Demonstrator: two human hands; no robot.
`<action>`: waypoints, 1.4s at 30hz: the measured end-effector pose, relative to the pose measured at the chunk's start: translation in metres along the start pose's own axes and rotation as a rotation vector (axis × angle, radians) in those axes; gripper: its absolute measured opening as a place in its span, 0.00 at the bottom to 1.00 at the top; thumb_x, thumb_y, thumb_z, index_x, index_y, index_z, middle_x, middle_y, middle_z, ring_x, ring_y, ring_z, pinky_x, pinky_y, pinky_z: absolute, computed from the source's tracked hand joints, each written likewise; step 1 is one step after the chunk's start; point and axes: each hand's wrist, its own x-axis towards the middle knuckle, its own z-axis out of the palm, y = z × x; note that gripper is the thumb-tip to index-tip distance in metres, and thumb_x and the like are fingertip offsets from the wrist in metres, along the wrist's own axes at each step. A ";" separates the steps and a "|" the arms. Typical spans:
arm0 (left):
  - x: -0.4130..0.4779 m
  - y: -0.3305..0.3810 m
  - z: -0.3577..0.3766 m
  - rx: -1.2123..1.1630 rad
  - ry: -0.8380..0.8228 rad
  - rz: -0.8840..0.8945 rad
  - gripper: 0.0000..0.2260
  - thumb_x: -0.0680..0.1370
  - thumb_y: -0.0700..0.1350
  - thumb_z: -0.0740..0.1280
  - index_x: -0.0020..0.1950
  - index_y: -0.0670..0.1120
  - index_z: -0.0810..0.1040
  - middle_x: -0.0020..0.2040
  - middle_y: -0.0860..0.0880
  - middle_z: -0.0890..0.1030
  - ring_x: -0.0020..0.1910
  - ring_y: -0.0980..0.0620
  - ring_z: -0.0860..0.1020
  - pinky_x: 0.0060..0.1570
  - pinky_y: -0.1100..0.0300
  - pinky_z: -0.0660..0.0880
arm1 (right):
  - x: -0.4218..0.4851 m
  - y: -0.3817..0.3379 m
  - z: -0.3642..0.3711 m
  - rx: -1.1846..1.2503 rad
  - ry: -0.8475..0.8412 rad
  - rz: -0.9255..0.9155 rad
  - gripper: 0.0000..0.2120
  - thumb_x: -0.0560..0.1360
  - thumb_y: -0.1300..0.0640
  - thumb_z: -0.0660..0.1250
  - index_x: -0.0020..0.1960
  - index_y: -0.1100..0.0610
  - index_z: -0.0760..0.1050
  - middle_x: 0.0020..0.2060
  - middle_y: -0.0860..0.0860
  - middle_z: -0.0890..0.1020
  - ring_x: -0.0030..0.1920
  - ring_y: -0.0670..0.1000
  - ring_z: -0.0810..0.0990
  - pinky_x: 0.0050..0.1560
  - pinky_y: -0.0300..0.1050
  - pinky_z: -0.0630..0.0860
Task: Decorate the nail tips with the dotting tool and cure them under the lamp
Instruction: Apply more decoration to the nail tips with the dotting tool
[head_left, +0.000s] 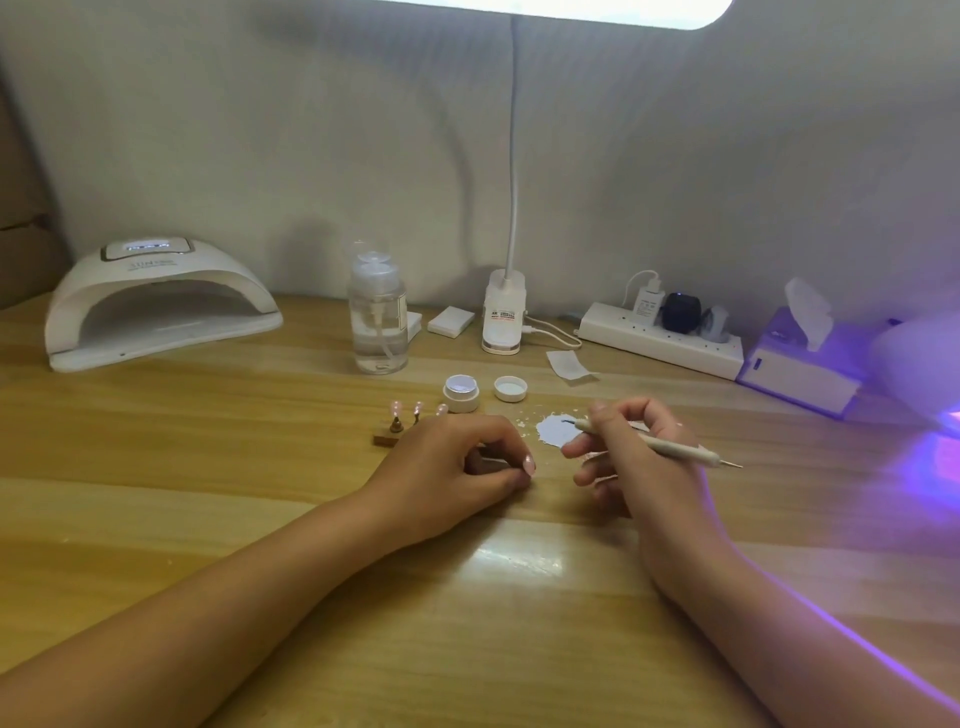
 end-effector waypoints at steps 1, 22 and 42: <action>0.000 0.000 0.000 0.008 0.002 0.003 0.06 0.74 0.47 0.74 0.43 0.58 0.82 0.41 0.64 0.82 0.33 0.60 0.76 0.37 0.70 0.67 | 0.000 -0.001 0.000 -0.012 -0.012 -0.009 0.09 0.78 0.51 0.68 0.48 0.57 0.73 0.35 0.52 0.86 0.27 0.45 0.79 0.24 0.35 0.71; -0.001 0.000 -0.001 -0.013 -0.018 0.018 0.06 0.74 0.45 0.73 0.43 0.57 0.81 0.42 0.64 0.82 0.31 0.61 0.75 0.37 0.73 0.66 | 0.008 -0.004 -0.008 -0.102 0.113 -0.166 0.13 0.77 0.45 0.69 0.41 0.53 0.73 0.23 0.47 0.76 0.22 0.42 0.69 0.24 0.32 0.64; -0.001 -0.001 0.000 -0.042 -0.014 0.015 0.06 0.75 0.44 0.73 0.44 0.55 0.81 0.44 0.63 0.82 0.33 0.60 0.76 0.37 0.70 0.67 | 0.013 0.003 -0.016 -0.264 0.019 -0.145 0.06 0.79 0.47 0.66 0.47 0.49 0.76 0.39 0.47 0.87 0.28 0.44 0.79 0.27 0.40 0.71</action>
